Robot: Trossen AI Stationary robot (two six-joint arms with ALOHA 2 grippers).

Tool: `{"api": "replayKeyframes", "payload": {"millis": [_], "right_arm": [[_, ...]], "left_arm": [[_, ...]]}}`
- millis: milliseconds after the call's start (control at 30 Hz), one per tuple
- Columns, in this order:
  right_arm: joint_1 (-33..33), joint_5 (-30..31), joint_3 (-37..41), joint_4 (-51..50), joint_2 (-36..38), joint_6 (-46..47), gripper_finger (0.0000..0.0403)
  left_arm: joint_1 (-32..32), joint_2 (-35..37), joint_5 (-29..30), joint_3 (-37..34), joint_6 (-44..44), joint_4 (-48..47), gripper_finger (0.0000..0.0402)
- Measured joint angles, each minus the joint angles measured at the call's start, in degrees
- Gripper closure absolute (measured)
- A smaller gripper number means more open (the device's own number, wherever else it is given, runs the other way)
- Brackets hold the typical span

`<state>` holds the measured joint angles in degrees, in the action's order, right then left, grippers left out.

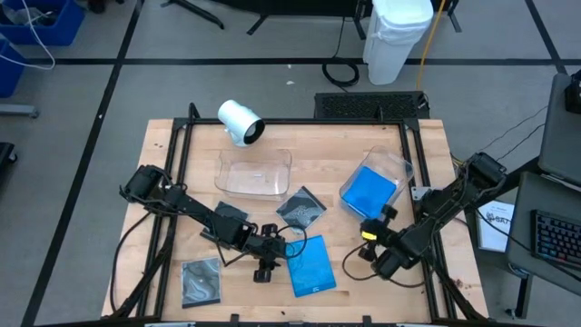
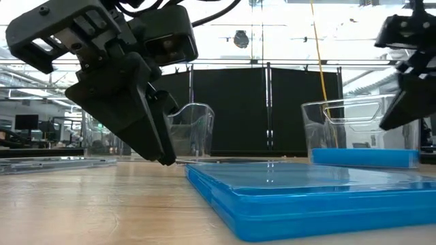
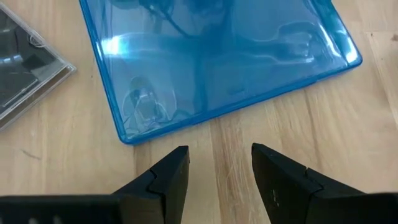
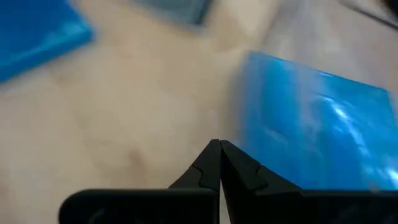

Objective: Pick & place jewel cases by type
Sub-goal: Put the blue cd case into the right transparent bin

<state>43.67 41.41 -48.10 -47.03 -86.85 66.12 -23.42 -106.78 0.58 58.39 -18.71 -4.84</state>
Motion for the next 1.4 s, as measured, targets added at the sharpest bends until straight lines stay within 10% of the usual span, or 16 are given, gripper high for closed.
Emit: {"api": "replayKeyframes", "payload": {"millis": [367, 967, 1400], "right_arm": [[-0.8, -20.7, -0.1, 44.9, -0.4, -35.7, 0.0403], [-3.4, -28.0, -0.2, 51.4, -16.0, -33.7, 0.0403], [-9.4, -24.3, 0.2, 59.5, -16.4, -48.5, 0.0403]], "left_arm": [[0.0, 0.0, 0.0, 0.0, 2.1, -1.1, 0.0222], [-1.8, -0.6, 4.3, 0.0, 14.2, -5.8, 0.0222], [-1.1, -2.6, -0.2, 0.0, 1.7, 0.3, 0.0222]]}}
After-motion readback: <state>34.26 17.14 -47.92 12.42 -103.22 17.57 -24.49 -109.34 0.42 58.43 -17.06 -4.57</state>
